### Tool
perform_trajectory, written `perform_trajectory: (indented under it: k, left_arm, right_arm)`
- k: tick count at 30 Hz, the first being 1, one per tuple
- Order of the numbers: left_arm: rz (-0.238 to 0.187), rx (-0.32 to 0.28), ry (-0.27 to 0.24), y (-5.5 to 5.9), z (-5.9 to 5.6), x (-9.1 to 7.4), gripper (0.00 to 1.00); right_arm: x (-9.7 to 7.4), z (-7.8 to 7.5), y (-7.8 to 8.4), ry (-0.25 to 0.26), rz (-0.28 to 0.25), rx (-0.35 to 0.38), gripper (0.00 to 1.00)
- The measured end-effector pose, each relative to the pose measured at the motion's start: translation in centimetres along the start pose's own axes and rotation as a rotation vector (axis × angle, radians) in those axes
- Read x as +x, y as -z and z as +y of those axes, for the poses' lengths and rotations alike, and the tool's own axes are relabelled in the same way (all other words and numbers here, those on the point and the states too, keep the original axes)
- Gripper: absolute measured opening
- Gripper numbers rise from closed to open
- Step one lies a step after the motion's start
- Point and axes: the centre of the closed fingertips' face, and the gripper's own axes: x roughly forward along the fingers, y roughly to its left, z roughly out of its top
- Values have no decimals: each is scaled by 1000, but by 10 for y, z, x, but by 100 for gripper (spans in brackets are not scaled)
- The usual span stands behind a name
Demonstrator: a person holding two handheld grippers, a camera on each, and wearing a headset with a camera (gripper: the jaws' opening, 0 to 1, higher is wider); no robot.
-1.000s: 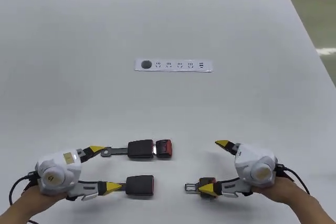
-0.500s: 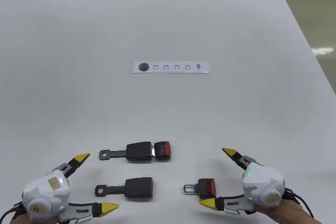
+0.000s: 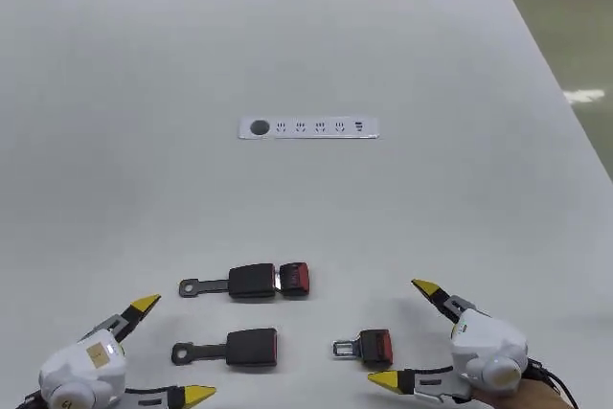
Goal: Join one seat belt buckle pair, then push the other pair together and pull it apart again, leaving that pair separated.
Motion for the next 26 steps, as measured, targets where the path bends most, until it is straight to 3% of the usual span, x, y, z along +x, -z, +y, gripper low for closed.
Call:
perform_trajectory:
  k: [8,26]
  left_arm:
    - [-22,-19,-6,-3,-2,1,100]
    - [-23,-9,-8,-10,-4,2,100]
  right_arm:
    - [0,2,5,-4,9,6,99]
    - [-1,1,9,0,19,13,99]
